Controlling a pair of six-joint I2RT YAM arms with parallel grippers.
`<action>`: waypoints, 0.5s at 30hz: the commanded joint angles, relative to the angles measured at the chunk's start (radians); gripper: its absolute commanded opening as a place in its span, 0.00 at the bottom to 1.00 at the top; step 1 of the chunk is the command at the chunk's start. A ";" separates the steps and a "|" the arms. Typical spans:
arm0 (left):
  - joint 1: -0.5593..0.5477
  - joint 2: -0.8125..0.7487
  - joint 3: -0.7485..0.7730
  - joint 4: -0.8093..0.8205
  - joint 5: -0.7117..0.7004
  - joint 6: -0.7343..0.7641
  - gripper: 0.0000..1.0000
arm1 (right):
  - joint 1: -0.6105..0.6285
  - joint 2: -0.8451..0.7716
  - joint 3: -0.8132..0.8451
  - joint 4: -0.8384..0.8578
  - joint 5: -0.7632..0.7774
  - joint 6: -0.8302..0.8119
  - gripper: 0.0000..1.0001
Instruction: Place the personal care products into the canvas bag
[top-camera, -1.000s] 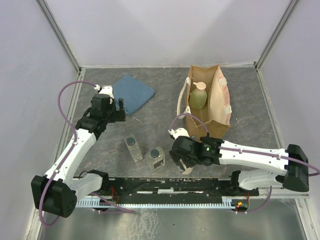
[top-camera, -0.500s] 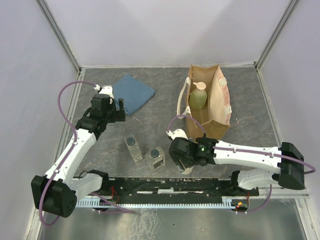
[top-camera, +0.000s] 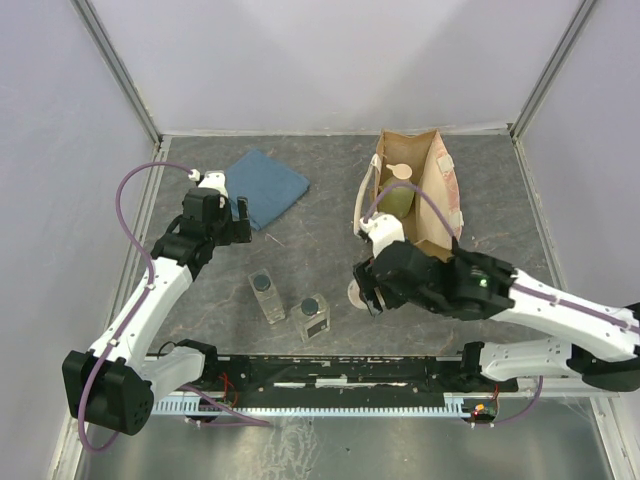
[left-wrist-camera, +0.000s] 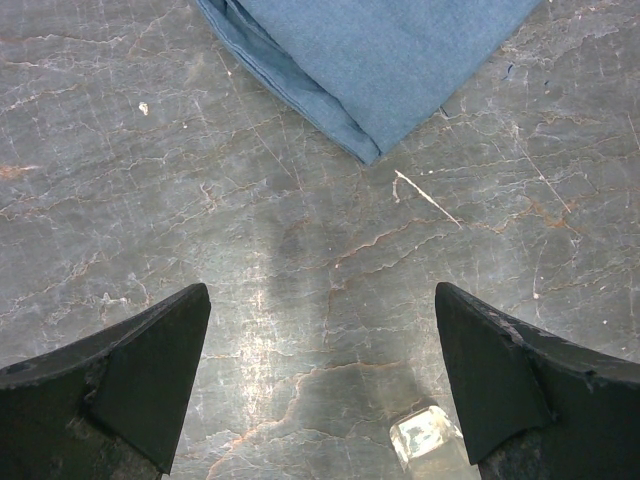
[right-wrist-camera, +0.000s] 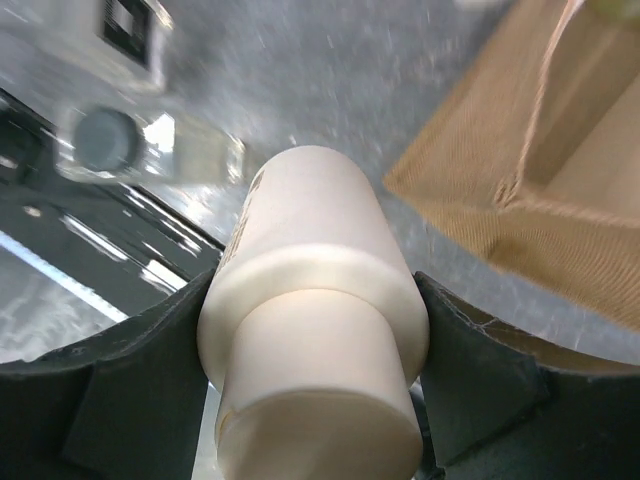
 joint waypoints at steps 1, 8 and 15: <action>0.005 -0.002 0.006 0.045 0.012 -0.028 1.00 | 0.004 -0.002 0.195 0.099 0.028 -0.151 0.00; 0.005 0.005 0.007 0.044 0.006 -0.028 1.00 | -0.010 0.111 0.484 0.190 0.152 -0.429 0.00; 0.005 0.011 0.009 0.039 0.004 -0.025 1.00 | -0.207 0.183 0.723 0.192 0.088 -0.555 0.00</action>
